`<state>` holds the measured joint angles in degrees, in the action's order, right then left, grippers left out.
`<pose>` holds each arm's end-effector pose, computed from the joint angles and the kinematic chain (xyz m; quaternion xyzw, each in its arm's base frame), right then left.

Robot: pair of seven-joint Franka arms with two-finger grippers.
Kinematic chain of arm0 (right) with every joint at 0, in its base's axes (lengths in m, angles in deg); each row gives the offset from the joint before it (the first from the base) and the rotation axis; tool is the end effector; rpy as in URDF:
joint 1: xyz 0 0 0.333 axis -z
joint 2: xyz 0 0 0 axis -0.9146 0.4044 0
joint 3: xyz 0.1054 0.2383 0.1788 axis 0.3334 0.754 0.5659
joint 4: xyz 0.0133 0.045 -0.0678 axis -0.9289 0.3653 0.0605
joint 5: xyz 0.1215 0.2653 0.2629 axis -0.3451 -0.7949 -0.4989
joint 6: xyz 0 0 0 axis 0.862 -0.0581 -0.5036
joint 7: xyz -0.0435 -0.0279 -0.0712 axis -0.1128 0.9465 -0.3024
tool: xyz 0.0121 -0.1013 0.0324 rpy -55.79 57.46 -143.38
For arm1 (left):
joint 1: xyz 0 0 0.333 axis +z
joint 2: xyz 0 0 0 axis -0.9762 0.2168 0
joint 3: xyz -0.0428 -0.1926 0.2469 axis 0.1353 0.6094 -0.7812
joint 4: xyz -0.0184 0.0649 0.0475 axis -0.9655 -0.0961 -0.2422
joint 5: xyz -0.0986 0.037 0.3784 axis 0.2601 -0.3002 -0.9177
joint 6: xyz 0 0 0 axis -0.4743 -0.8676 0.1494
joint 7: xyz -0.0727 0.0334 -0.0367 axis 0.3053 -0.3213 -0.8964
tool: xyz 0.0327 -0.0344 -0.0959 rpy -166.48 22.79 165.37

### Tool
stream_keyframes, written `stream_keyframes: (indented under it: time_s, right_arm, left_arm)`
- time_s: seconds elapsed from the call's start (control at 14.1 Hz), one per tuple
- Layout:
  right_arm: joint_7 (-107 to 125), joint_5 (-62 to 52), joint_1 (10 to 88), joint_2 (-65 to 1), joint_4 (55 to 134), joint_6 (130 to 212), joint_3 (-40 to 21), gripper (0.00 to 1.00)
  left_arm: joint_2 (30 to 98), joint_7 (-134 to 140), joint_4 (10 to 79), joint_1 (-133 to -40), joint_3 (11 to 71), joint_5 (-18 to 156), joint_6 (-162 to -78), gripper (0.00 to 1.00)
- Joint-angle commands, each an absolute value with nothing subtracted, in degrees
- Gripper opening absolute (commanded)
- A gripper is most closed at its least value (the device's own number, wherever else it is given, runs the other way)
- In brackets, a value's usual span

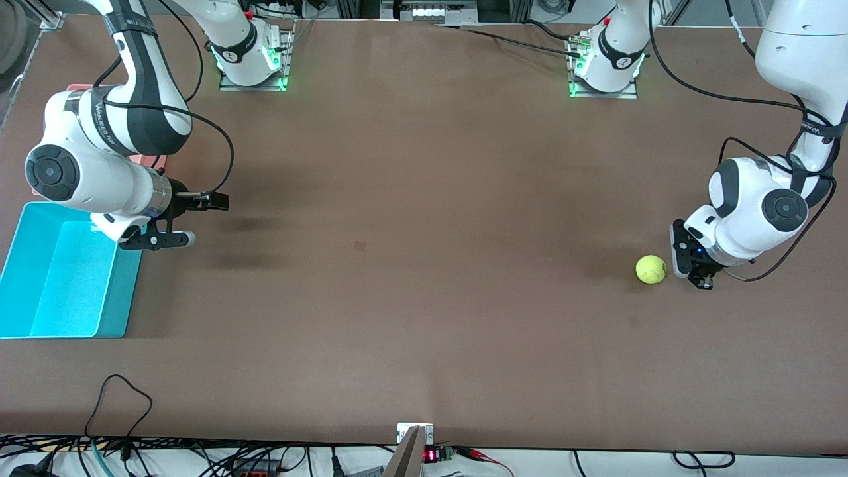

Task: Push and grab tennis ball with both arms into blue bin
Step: 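Push the tennis ball with the left gripper toward the right gripper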

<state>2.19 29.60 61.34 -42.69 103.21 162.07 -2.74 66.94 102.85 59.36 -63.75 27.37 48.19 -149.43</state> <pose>0.5783 0.0656 0.3730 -0.9916 -0.0314 0.1254 0.0094 0.6061 0.0967 0.2144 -0.6874 0.7246 0.0114 0.0488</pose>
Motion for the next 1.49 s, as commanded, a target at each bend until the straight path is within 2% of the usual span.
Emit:
stream_keyframes:
  time_s: [0.0, 0.5, 1.14, 1.21, 1.42]
  right_arm:
    - [2.0, 29.7, 60.7, -46.4, 109.5, 167.1, -2.9, 1.0]
    - [4.6, 30.0, 63.2, -49.6, 121.9, 180.8, -2.9, 1.0]
    - [7.5, 30.0, 66.2, -47.6, 122.1, 183.3, -2.9, 1.0]
    - [7.5, 30.0, 66.2, -47.4, 122.2, 183.6, -2.9, 1.0]
    - [7.5, 30.0, 66.2, -47.3, 122.1, 183.7, -2.9, 1.0]
  left_arm:
    - [67.1, 103.3, 59.2, -63.1, 27.6, 46.8, -150.1, 0.0]
    - [67.6, 103.3, 59.0, -63.0, 27.6, 46.8, -150.1, 0.0]
    - [68.9, 101.0, 60.0, -61.4, 28.0, 46.9, -149.9, 0.0]
    - [68.7, 99.7, 60.6, -61.7, 28.8, 46.8, -149.9, 0.0]
    - [67.6, 87.2, 60.9, -61.7, 39.0, 47.1, -148.1, 0.0]
